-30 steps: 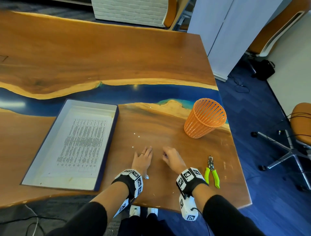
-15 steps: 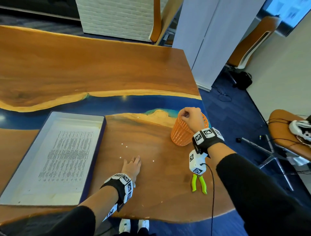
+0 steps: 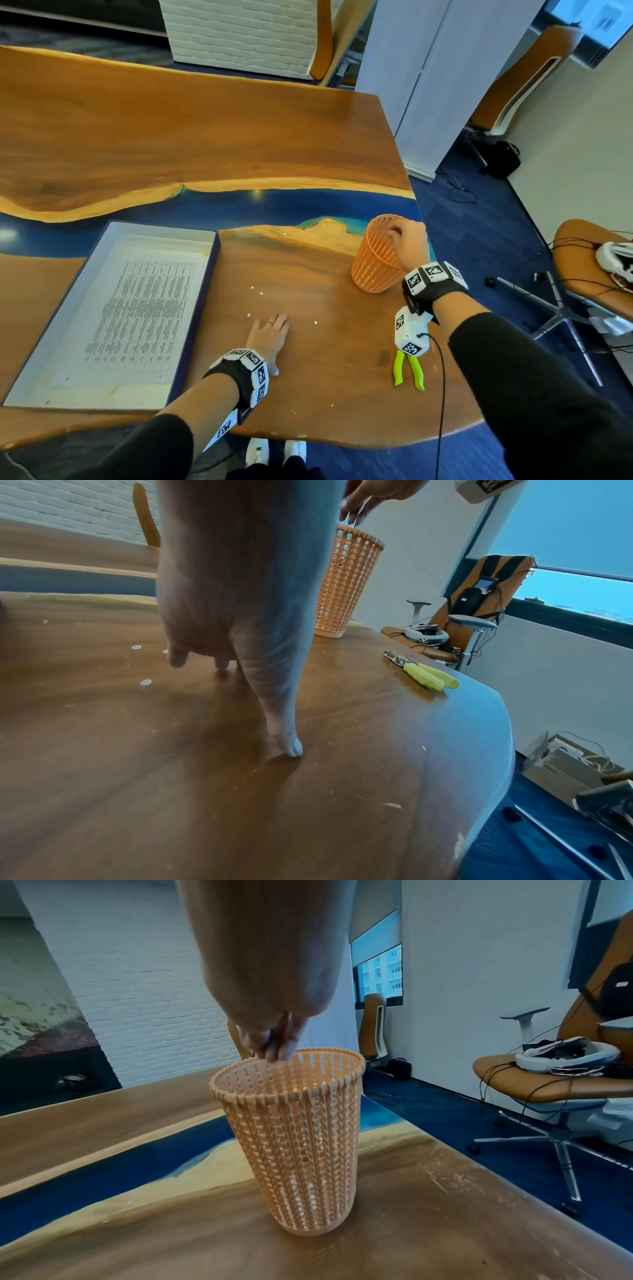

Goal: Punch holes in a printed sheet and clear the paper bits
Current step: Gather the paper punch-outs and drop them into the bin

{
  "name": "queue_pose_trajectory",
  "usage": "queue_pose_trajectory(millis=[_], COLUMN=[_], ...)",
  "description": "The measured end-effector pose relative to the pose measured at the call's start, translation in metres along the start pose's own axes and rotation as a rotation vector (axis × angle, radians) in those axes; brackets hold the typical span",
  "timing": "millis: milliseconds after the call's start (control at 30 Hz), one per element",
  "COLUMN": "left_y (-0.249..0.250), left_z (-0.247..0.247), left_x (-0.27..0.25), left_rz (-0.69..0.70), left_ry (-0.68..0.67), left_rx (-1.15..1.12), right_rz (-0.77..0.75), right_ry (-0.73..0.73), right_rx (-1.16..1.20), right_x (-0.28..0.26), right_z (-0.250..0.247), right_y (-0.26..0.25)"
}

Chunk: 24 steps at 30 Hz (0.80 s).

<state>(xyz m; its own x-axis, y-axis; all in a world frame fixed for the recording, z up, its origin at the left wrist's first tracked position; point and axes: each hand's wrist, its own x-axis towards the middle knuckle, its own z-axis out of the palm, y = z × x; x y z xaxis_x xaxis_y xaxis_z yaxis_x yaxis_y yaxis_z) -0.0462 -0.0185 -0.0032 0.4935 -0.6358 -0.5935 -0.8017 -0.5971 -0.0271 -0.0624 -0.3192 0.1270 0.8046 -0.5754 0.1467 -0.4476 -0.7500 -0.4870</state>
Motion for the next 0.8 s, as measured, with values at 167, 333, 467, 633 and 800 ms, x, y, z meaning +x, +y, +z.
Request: queue_pose_trajectory(millis=[167,333,467,633,800], left_y=[-0.011,-0.019,-0.017,-0.013,-0.01], left_z=[0.012,0.023,0.025,0.022,0.019], left_x=[-0.007,-0.008,-0.006,-0.001,0.002], left_rz=[-0.062,-0.124,-0.135,-0.144,-0.145], left_ry=[0.061,0.04,0.055,0.054,0.042], left_rx=[-0.037,-0.081,-0.064,-0.011,0.003], right_rz=[-0.222,-0.222,-0.071,-0.007,0.041], right_ry=[0.036,-0.235,-0.494,-0.63,-0.62], right_rx=[0.028,-0.049,-0.118,-0.101,-0.076], right_x=[-0.018,-0.052,-0.08,-0.108,-0.115], right_z=[0.018,0.074,0.114,0.14,0.159], right_y=[-0.025,-0.024,-0.009,-0.006,-0.011])
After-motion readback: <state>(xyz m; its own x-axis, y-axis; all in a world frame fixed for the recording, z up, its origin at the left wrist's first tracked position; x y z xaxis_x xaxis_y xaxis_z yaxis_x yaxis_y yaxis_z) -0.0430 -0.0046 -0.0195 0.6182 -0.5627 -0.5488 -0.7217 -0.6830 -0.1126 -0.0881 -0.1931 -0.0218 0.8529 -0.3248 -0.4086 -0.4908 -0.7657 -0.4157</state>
